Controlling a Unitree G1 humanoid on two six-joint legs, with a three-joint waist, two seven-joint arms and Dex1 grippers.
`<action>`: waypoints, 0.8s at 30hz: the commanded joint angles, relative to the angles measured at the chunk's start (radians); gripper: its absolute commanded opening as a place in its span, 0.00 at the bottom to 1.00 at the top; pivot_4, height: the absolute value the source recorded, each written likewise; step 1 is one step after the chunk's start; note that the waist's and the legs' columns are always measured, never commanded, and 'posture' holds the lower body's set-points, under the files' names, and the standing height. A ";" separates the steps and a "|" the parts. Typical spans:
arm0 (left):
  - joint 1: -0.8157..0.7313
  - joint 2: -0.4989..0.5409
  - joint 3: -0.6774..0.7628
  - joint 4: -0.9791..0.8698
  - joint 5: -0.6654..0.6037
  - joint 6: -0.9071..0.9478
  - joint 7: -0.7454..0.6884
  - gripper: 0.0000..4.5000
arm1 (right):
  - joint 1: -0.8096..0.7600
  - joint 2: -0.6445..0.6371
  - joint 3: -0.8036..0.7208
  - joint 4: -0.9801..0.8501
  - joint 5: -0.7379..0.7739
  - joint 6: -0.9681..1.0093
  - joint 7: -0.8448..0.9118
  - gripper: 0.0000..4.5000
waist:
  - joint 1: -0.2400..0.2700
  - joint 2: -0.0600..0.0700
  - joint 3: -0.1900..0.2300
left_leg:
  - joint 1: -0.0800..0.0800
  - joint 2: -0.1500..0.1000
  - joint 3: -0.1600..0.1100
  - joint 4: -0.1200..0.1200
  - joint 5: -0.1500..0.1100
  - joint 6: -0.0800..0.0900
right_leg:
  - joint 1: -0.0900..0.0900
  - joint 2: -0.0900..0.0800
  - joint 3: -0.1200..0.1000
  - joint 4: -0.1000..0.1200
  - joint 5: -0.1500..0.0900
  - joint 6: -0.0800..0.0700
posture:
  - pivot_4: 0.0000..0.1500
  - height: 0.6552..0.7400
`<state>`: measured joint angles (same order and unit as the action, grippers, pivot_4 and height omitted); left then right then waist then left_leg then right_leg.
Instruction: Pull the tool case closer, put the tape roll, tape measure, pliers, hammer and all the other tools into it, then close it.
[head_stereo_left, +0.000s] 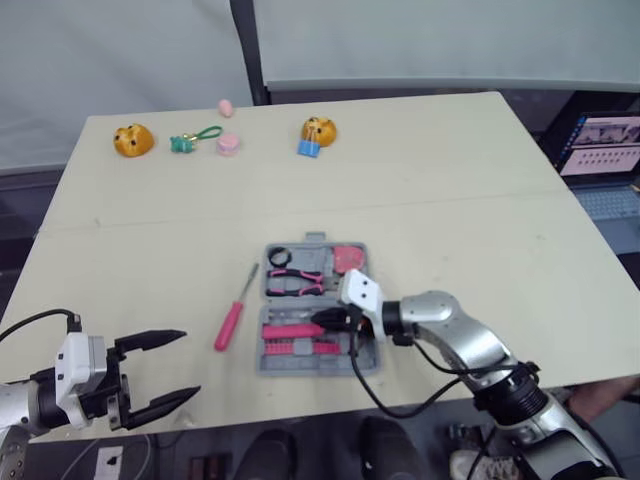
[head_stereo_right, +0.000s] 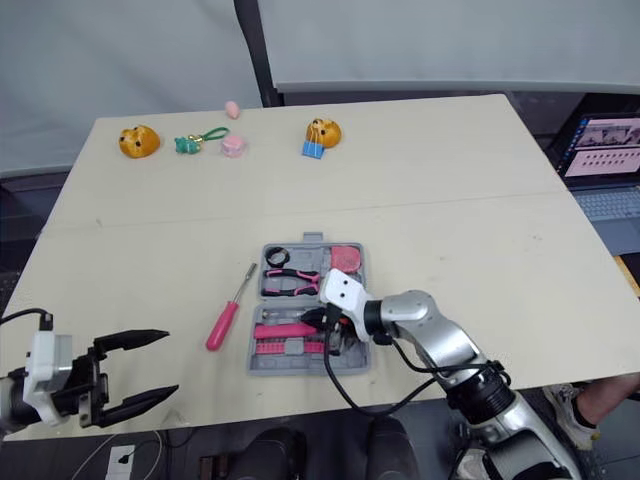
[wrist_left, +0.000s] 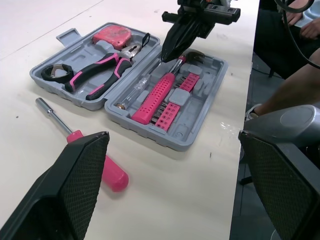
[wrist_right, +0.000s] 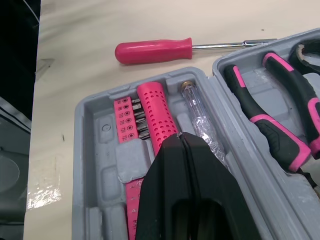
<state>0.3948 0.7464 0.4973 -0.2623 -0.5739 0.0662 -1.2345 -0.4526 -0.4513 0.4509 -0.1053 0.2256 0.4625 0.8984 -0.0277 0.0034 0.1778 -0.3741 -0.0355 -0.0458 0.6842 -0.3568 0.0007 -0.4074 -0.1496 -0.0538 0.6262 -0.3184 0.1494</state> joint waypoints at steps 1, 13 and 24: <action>0.003 0.012 0.015 -0.015 -0.009 0.001 0.002 1.00 | -0.008 0.013 0.005 0.008 -0.019 -0.033 0.023 0.01 | 0.000 0.000 0.000 | 0.000 0.000 0.000 0.000 0.000 0.000 | 0.000 0.000 0.000 0.000 0.000 0.000 | 1.00 0.67; 0.022 -0.002 0.010 -0.058 -0.011 0.016 0.028 1.00 | -0.015 0.025 0.026 0.082 -0.094 -0.060 0.053 0.01 | 0.000 0.000 0.000 | 0.000 0.000 0.000 0.000 0.000 0.000 | 0.000 0.000 0.000 0.000 0.000 0.000 | 1.00 0.67; 0.032 -0.007 0.008 -0.062 -0.011 0.009 0.026 1.00 | 0.008 0.026 0.040 0.114 -0.132 -0.068 0.058 0.01 | 0.000 -0.002 -0.001 | 0.002 0.000 0.000 0.000 0.000 0.000 | 0.002 0.000 0.000 0.000 0.000 0.000 | 1.00 0.67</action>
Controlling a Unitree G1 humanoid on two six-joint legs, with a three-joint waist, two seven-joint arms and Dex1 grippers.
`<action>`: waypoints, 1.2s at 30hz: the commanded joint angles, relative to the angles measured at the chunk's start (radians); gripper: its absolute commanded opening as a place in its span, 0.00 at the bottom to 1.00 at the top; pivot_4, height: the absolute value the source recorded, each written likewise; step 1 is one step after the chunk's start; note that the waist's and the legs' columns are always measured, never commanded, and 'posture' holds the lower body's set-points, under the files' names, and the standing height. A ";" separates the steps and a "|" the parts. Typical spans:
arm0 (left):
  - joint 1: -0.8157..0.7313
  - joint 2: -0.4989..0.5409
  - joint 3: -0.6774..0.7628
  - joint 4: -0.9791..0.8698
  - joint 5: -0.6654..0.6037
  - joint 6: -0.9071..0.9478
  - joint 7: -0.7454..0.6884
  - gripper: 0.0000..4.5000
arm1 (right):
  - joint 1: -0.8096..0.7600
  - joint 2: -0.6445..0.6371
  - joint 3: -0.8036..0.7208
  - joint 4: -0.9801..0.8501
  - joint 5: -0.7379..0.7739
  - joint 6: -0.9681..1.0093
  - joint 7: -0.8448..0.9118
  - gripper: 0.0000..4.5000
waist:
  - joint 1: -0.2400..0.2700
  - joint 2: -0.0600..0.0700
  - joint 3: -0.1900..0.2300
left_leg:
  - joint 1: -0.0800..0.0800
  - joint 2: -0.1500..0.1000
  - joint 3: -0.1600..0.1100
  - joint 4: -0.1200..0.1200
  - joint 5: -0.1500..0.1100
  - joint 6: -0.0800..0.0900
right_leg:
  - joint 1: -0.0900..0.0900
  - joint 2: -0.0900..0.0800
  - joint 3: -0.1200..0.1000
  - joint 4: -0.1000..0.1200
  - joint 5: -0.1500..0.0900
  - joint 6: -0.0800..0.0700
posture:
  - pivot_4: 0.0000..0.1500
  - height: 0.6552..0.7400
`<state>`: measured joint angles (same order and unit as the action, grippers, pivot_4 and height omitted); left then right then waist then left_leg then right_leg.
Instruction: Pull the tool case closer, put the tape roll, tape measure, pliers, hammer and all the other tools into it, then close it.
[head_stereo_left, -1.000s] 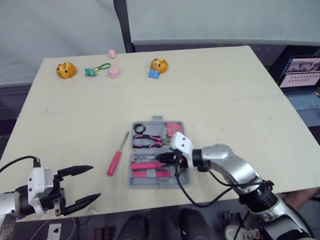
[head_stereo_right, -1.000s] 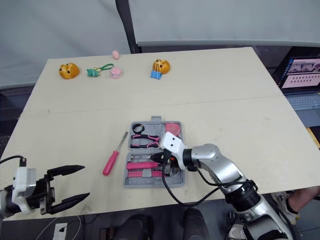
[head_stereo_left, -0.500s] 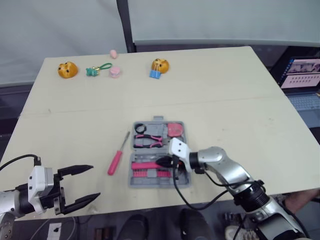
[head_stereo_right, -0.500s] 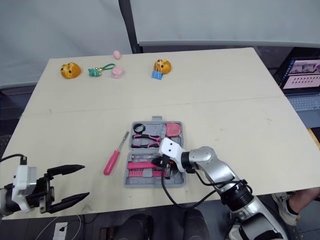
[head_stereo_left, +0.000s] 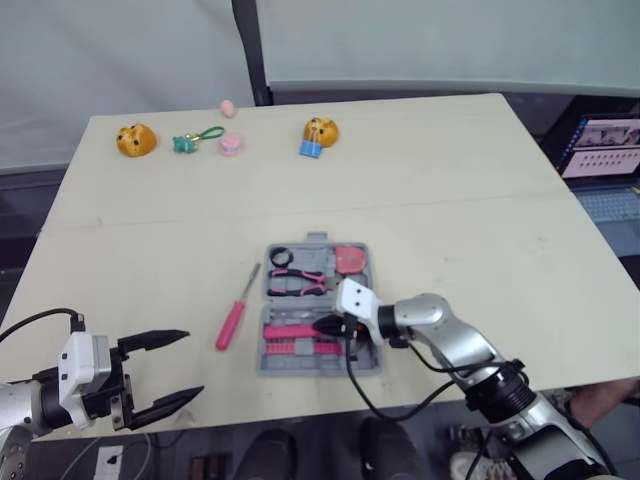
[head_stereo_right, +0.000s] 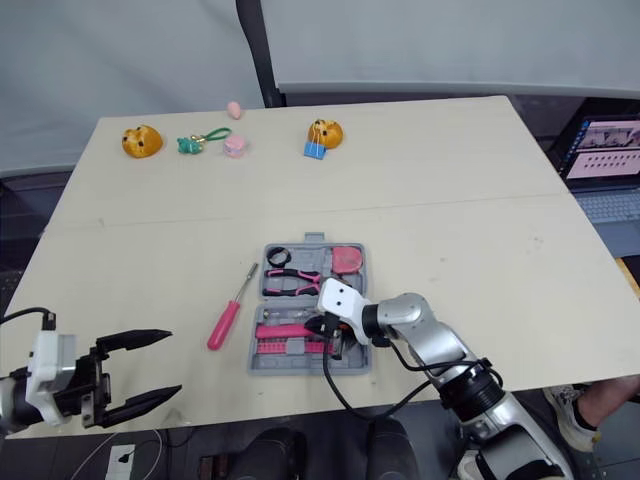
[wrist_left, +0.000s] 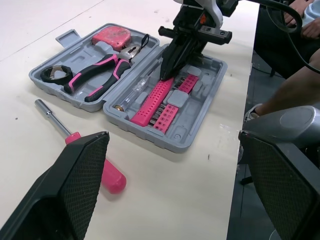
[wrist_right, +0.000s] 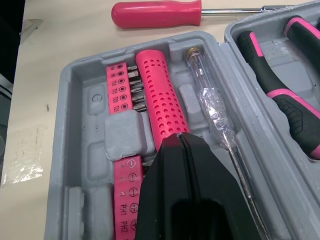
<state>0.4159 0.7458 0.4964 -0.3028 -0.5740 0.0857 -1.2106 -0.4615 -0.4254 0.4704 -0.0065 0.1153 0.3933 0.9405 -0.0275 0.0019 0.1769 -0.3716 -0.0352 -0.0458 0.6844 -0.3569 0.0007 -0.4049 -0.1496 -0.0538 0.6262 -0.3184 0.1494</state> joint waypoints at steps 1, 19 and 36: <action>0.013 -0.007 0.009 -0.021 -0.011 -0.012 0.001 1.00 | 0.023 -0.001 0.022 0.017 -0.024 -0.003 0.016 0.01 | 0.000 -0.001 -0.001 | 0.000 0.000 0.000 0.000 0.000 0.000 | 0.000 0.000 0.000 0.000 0.000 0.000 | 1.00 0.67; 0.027 -0.004 0.015 -0.001 -0.012 -0.035 -0.016 1.00 | 0.067 0.007 0.031 0.047 -0.026 0.034 0.016 0.01 | 0.000 -0.003 -0.002 | 0.005 0.001 -0.002 0.000 -0.001 0.000 | 0.007 0.000 -0.002 -0.002 0.000 0.000 | 1.00 0.67; 0.017 -0.009 0.009 0.000 -0.011 -0.028 -0.006 1.00 | 0.069 0.011 0.048 0.059 0.022 0.208 0.047 0.01 | 0.001 -0.004 -0.008 | 0.009 0.002 -0.004 -0.001 -0.002 -0.001 | 0.013 0.001 -0.004 -0.005 0.000 -0.001 | 1.00 0.67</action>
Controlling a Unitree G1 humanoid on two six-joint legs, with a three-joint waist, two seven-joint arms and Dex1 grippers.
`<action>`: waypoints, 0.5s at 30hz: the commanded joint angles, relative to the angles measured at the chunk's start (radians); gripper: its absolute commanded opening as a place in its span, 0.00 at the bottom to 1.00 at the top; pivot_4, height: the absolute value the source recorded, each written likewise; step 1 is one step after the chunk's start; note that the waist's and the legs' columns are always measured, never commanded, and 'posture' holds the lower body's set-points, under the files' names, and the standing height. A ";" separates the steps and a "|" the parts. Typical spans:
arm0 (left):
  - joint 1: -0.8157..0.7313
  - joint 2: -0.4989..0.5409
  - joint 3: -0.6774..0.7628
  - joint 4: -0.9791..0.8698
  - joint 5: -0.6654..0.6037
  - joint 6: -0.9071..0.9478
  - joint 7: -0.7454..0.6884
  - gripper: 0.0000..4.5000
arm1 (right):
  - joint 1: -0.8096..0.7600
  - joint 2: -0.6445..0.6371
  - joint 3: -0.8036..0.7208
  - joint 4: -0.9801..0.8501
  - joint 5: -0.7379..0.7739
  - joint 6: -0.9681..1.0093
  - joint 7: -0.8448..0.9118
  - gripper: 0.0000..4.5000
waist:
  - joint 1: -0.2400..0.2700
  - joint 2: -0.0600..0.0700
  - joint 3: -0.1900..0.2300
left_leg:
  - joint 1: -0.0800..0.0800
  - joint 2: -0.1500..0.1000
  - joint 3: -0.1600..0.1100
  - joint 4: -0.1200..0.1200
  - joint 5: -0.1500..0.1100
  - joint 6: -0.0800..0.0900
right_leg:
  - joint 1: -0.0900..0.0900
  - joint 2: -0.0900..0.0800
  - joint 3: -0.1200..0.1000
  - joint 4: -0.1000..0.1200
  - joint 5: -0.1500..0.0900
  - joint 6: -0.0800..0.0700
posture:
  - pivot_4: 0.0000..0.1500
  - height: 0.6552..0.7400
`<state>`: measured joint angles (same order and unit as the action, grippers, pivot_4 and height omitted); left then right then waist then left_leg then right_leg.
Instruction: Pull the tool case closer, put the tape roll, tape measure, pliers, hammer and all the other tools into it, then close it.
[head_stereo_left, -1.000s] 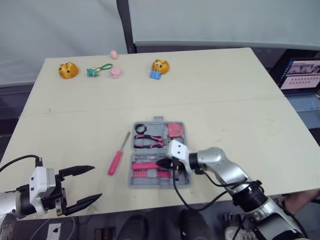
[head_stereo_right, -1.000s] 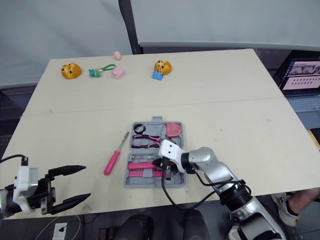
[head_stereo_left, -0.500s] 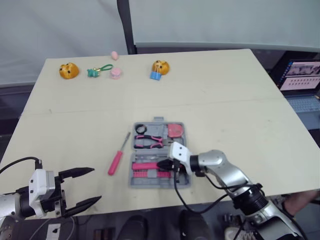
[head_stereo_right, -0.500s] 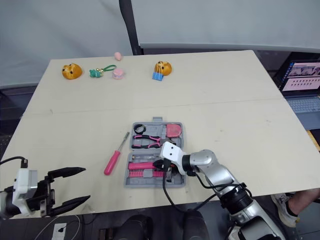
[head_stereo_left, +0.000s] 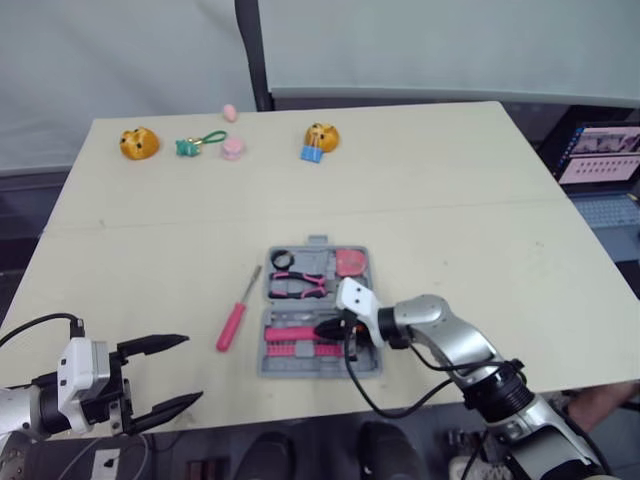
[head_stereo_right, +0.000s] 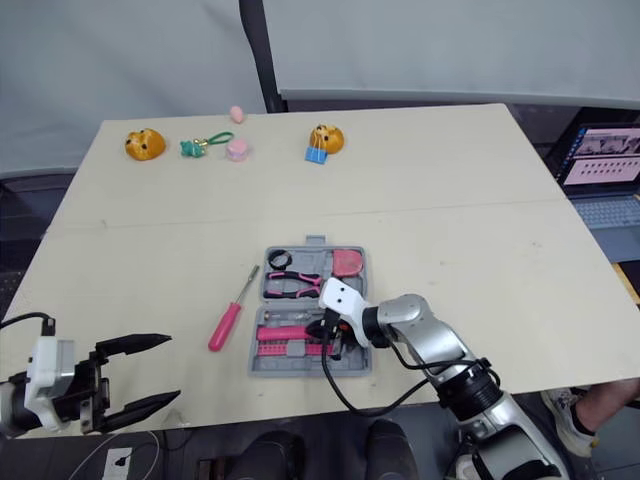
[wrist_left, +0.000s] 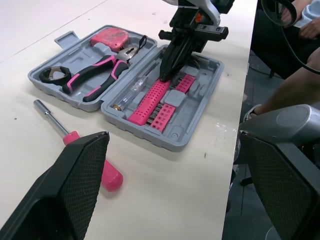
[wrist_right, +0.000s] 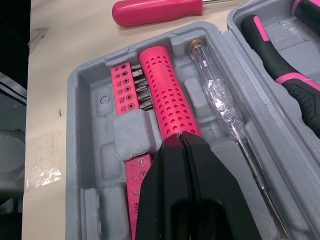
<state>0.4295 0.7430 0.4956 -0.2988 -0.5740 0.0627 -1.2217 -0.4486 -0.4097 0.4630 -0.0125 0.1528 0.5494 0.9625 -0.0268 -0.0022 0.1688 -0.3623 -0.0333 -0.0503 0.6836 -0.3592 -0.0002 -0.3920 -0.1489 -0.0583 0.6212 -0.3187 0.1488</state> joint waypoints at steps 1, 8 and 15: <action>0.007 -0.007 0.012 -0.008 -0.012 -0.004 0.006 1.00 | 0.061 -0.002 0.054 0.074 -0.013 0.046 0.024 0.01 | 0.000 0.000 0.000 | 0.001 0.000 0.000 -0.001 0.000 0.000 | 0.001 0.000 0.000 0.000 0.000 0.000 | 1.00 0.67; 0.012 -0.005 0.016 -0.008 -0.014 -0.008 0.008 1.00 | 0.068 0.016 0.039 0.120 -0.003 0.035 0.020 0.01 | -0.001 0.000 -0.001 | 0.005 0.002 0.001 -0.002 -0.002 -0.001 | 0.002 0.000 0.000 0.000 -0.001 -0.002 | 1.00 0.67; 0.011 -0.005 0.018 0.007 -0.012 -0.018 -0.002 1.00 | 0.077 0.037 0.027 0.156 0.009 0.032 0.018 0.01 | -0.001 -0.001 -0.001 | 0.009 0.003 0.002 -0.002 -0.003 -0.002 | 0.006 0.001 -0.001 -0.001 -0.001 -0.002 | 1.00 0.67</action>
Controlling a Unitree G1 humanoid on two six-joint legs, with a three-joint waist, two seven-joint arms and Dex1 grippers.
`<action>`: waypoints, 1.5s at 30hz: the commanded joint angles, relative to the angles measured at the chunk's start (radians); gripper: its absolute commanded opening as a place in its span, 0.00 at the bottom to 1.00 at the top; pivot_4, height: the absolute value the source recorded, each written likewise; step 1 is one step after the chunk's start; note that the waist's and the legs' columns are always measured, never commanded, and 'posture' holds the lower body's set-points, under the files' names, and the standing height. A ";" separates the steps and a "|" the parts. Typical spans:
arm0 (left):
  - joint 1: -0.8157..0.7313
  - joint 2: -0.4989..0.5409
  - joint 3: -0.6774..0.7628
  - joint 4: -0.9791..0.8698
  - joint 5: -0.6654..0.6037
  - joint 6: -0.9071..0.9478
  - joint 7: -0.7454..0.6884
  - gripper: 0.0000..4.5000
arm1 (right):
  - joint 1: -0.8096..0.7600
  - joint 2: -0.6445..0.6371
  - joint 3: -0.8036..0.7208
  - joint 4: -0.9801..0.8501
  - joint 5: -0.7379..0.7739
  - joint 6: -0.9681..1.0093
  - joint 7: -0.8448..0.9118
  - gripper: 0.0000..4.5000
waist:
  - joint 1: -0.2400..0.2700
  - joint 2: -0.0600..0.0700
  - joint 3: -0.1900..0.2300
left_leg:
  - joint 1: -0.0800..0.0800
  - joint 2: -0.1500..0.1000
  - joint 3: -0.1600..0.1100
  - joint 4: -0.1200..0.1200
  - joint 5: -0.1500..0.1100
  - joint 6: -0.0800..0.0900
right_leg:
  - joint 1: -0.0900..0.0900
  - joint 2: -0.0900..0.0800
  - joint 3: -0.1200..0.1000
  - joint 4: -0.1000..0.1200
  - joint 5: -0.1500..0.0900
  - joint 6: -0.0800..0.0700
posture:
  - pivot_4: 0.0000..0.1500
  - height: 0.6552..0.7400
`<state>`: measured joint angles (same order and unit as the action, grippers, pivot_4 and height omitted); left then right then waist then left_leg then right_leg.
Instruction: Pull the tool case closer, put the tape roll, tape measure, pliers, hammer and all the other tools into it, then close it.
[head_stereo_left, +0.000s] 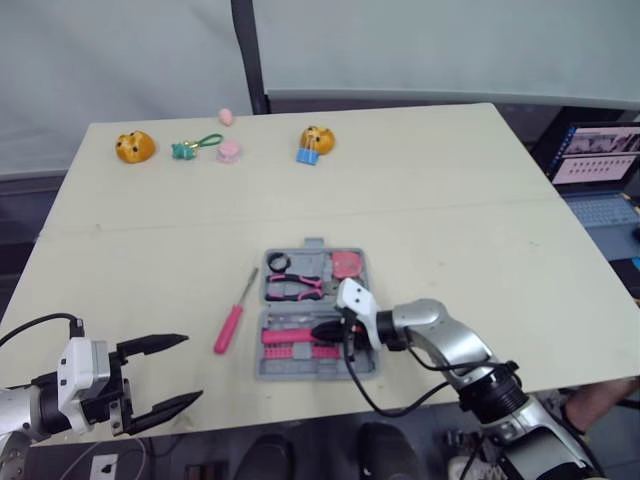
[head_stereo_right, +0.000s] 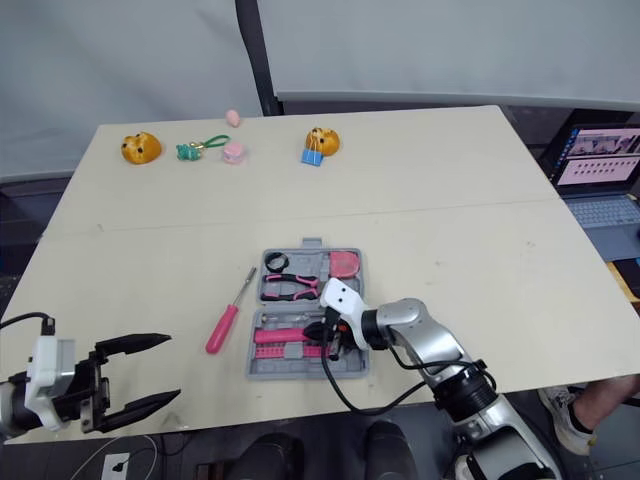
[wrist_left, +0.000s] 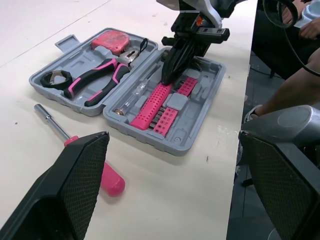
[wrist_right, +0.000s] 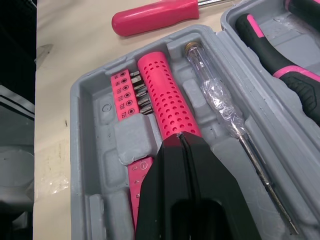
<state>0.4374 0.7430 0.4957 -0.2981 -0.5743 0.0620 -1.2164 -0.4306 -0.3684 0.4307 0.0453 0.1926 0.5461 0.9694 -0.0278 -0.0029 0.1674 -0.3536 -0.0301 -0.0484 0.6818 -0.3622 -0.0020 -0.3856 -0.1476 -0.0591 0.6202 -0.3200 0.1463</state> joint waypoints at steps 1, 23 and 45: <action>0.002 -0.005 0.018 0.009 -0.012 -0.019 -0.009 1.00 | 0.062 -0.002 0.059 0.104 -0.033 0.031 0.011 0.01 | 0.000 0.000 0.000 | 0.001 0.000 0.000 0.000 0.000 0.000 | 0.001 0.000 0.000 0.000 0.000 0.000 | 1.00 0.67; -0.014 -0.007 0.004 0.038 -0.005 -0.046 -0.016 1.00 | 0.101 0.016 0.061 0.196 -0.054 -0.028 0.000 0.01 | -0.001 0.007 -0.014 | 0.008 0.007 0.000 -0.001 -0.006 -0.002 | 0.010 0.002 -0.004 -0.009 -0.003 -0.005 | 1.00 0.67; -0.132 0.001 -0.013 0.038 -0.067 0.067 0.017 1.00 | 0.068 -0.273 -0.239 -0.568 0.104 0.240 -0.037 0.01 | 0.004 0.016 -0.002 | -0.001 0.009 0.000 0.001 -0.009 -0.002 | 0.002 0.003 -0.009 -0.009 -0.004 -0.008 | 1.00 0.67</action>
<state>0.3065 0.7298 0.4682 -0.2606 -0.6226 0.1262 -1.1935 -0.3713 -0.6328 0.2211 -0.4581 0.2550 0.7484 0.9415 -0.0240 0.0133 0.1651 -0.3547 -0.0210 -0.0478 0.6822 -0.3708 -0.0040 -0.3836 -0.1438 -0.0686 0.6111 -0.3241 0.1388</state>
